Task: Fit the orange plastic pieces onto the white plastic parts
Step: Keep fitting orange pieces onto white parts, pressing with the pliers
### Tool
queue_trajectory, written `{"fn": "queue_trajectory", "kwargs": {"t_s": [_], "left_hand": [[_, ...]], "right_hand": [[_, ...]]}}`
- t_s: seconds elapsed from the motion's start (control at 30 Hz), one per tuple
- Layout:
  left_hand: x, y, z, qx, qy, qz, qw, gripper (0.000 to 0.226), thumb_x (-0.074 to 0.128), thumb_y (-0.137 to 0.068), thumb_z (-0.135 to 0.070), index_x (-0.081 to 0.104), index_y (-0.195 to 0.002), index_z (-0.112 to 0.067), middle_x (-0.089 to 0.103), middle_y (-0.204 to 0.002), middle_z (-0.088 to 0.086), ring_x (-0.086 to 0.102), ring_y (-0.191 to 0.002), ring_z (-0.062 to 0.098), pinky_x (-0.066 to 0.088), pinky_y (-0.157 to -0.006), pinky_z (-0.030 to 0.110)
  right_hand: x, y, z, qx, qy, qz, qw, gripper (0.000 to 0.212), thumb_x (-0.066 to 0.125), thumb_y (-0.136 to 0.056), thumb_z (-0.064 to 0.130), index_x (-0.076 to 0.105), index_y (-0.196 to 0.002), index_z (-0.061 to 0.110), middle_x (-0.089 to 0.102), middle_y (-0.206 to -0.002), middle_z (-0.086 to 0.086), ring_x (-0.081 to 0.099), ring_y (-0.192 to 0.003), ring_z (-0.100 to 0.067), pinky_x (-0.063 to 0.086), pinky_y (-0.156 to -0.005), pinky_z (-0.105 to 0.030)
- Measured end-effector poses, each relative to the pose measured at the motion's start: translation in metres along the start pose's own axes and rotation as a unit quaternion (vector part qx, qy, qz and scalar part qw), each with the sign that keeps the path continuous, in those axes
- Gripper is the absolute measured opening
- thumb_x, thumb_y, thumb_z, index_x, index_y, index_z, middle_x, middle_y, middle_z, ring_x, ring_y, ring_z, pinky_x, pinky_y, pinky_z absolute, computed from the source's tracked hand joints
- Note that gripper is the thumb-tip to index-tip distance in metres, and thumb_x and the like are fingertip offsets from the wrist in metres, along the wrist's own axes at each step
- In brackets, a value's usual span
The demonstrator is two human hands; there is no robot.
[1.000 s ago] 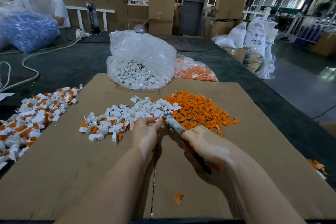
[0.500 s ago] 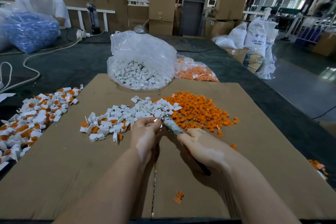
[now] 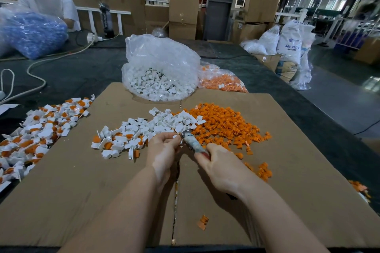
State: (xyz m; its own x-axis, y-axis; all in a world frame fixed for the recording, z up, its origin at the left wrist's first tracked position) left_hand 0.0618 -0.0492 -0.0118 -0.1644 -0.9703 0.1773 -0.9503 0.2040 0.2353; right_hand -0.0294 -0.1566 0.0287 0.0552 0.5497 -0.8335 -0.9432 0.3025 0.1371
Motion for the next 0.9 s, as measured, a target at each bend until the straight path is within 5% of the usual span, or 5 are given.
{"fn": "queue_trajectory", "kwargs": {"t_s": [0.17,0.37,0.57,0.8,0.9], "left_hand": [[-0.002,-0.001,0.000,0.004,0.022,-0.012,1.000,0.015,0.056,-0.090,-0.005,0.057,-0.104,0.000,0.065,-0.081,0.012,0.061,-0.051,0.005,0.047,-0.044,0.016],[-0.003,0.004,0.002,0.071,-0.046,-0.014,0.996,0.013,0.059,-0.089,-0.009,0.059,-0.101,-0.003,0.067,-0.079,0.016,0.069,-0.079,0.028,0.053,-0.078,0.039],[0.002,0.008,-0.001,0.174,-0.221,0.012,0.960,0.018,0.058,-0.091,-0.015,0.068,-0.105,-0.019,0.064,-0.102,-0.004,0.056,-0.098,0.006,0.037,-0.078,0.009],[0.004,0.006,0.001,0.200,-0.269,0.020,0.942,0.023,0.054,-0.093,-0.018,0.068,-0.110,-0.024,0.064,-0.116,-0.006,0.047,-0.103,-0.002,0.029,-0.082,0.005],[0.005,0.004,0.002,0.207,-0.275,0.023,0.939,0.024,0.053,-0.093,-0.017,0.068,-0.111,-0.023,0.064,-0.115,-0.006,0.048,-0.101,-0.002,0.031,-0.071,-0.004]], "right_hand": [[0.001,0.000,-0.005,-0.019,-0.015,-0.068,0.997,0.034,0.044,-0.090,0.054,0.044,-0.079,0.021,0.046,-0.074,0.007,0.044,-0.066,-0.009,0.031,-0.052,-0.025],[-0.009,-0.005,-0.024,0.009,-0.039,-0.178,0.983,0.035,0.050,-0.087,0.053,0.051,-0.093,0.018,0.050,-0.089,0.005,0.048,-0.083,-0.013,0.034,-0.062,-0.027],[-0.023,-0.014,-0.042,0.048,0.219,-0.248,0.942,0.049,0.046,-0.086,0.060,0.051,-0.107,0.016,0.052,-0.109,-0.002,0.047,-0.106,-0.020,0.037,-0.086,-0.030],[-0.021,-0.022,-0.048,0.074,0.316,-0.232,0.917,0.064,0.038,-0.082,0.070,0.053,-0.116,0.018,0.051,-0.123,-0.005,0.042,-0.118,-0.023,0.021,-0.107,-0.044],[-0.019,-0.016,-0.026,-0.041,0.269,-0.322,0.907,0.049,0.067,-0.080,0.043,0.062,-0.115,0.009,0.059,-0.112,-0.013,0.054,-0.107,-0.032,0.030,-0.102,-0.055]]}}
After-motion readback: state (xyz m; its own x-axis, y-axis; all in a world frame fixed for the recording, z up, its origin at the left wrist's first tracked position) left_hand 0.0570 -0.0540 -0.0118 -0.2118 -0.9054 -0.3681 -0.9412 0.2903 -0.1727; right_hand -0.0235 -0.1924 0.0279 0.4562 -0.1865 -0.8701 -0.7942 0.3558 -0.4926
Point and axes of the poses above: each hand's wrist, its own y-axis away from the middle knuckle, its own x-axis out of the palm, z = x × y, the point moved 5 cm from there along -y, towards the middle knuckle
